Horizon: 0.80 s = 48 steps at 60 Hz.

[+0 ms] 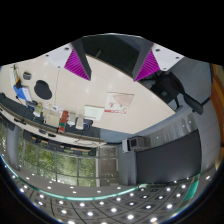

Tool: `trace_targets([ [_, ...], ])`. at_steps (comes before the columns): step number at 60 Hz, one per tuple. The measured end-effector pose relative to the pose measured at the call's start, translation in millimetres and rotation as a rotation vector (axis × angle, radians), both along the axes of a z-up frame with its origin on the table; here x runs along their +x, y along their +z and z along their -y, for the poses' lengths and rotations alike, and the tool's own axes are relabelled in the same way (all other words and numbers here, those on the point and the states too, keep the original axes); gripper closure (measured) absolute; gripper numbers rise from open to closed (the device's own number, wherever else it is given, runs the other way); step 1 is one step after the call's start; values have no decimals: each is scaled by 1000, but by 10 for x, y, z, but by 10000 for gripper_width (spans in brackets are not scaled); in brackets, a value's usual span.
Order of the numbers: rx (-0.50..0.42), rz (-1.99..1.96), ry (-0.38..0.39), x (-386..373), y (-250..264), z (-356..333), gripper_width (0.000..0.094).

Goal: Arrange mouse

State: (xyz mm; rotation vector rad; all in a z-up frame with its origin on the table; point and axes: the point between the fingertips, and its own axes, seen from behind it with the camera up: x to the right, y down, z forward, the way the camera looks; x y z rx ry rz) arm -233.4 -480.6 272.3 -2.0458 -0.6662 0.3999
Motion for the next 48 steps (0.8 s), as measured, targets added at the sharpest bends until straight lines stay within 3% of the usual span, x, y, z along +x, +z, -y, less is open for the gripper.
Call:
trace_targets([
  [18, -47, 58, -123, 880, -595, -407, 83],
  [34, -57, 183, -335, 2762, -1401, -1163, 84],
  [48, -1, 233, -485, 4332, -1903, -2326, 86],
])
